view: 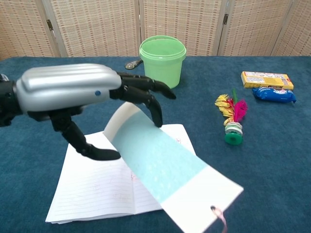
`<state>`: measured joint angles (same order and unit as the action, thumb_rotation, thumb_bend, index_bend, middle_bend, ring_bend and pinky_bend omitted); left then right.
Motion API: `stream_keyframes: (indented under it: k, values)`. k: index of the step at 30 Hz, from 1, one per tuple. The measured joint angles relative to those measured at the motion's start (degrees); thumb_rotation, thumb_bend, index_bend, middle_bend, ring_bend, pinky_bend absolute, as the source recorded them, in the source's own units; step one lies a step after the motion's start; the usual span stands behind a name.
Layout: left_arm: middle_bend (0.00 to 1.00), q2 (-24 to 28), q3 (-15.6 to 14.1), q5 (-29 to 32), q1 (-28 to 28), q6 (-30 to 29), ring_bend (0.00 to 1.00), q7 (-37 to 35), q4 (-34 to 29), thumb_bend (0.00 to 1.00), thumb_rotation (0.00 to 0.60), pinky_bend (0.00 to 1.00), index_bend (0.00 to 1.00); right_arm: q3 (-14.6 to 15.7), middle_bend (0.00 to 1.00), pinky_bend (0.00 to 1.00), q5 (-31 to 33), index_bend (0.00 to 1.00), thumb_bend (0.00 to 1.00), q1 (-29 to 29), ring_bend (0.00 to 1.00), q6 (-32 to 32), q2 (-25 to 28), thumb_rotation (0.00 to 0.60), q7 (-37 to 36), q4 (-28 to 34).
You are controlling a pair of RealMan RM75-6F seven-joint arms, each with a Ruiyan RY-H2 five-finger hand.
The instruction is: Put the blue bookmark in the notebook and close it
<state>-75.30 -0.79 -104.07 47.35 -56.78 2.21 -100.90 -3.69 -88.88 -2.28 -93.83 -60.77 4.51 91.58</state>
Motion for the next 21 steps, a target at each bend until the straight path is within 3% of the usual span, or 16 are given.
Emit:
stream_keyframes:
  k: [9,21]
  values:
    - [0.11,-6.39,0.66,0.25,2.73,4.18,0.10,4.99,7.15,0.32,0.600,0.16,0.40,0.04,0.09,0.14,0.06,0.16,0.26,-0.18,0.09,-0.10,0.00,0.600,-0.40,-0.26]
    - [0.11,-12.10,0.89,2.12,6.34,8.50,0.10,5.49,16.85,0.33,0.600,0.16,0.38,-0.06,0.09,0.14,0.18,0.16,0.26,-0.24,0.09,-0.10,0.04,0.600,0.20,0.18]
